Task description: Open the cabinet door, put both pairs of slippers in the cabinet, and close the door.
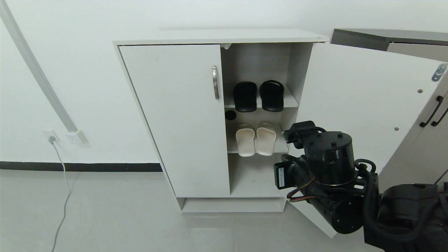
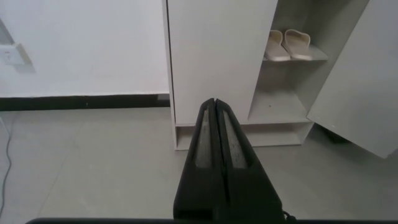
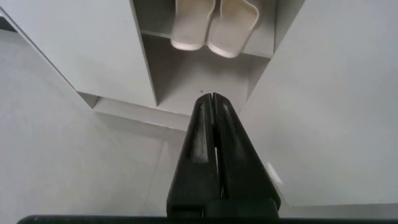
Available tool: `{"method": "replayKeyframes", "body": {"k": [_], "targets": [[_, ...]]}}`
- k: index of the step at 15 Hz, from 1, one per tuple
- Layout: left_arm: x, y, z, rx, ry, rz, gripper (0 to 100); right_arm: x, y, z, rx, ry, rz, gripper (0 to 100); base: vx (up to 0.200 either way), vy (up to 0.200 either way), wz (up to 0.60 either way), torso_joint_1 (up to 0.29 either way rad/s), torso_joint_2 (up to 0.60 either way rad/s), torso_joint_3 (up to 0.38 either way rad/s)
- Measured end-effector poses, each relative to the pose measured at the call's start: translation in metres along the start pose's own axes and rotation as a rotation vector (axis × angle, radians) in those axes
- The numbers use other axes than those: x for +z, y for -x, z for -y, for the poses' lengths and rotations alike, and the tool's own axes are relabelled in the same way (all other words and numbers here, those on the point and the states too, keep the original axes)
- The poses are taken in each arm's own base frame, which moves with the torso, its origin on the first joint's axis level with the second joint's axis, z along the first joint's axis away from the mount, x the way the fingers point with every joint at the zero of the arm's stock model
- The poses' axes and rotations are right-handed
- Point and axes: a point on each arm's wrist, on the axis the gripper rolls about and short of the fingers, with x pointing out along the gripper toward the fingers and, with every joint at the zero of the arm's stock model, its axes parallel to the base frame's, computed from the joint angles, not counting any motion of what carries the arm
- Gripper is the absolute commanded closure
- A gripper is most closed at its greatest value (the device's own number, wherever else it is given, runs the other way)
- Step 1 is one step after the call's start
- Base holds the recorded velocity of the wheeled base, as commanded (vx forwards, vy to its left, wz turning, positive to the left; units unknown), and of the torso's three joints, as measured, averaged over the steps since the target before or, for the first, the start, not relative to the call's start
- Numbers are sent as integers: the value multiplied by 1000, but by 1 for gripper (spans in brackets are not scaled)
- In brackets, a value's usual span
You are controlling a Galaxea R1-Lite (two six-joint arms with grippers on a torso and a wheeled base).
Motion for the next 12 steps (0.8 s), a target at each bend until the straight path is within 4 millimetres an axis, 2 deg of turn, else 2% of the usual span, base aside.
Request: {"method": "replayKeyframes", "body": {"k": [5, 12], "targets": [[0, 0, 0, 0, -1, -3, 100, 0, 0, 0, 0, 1, -2, 100, 0, 0, 0, 44, -466, -369], [0, 0, 0, -1, -1, -3, 100, 1, -1, 1, 1, -2, 0, 100, 0, 0, 0, 125, -462, -342]]}}
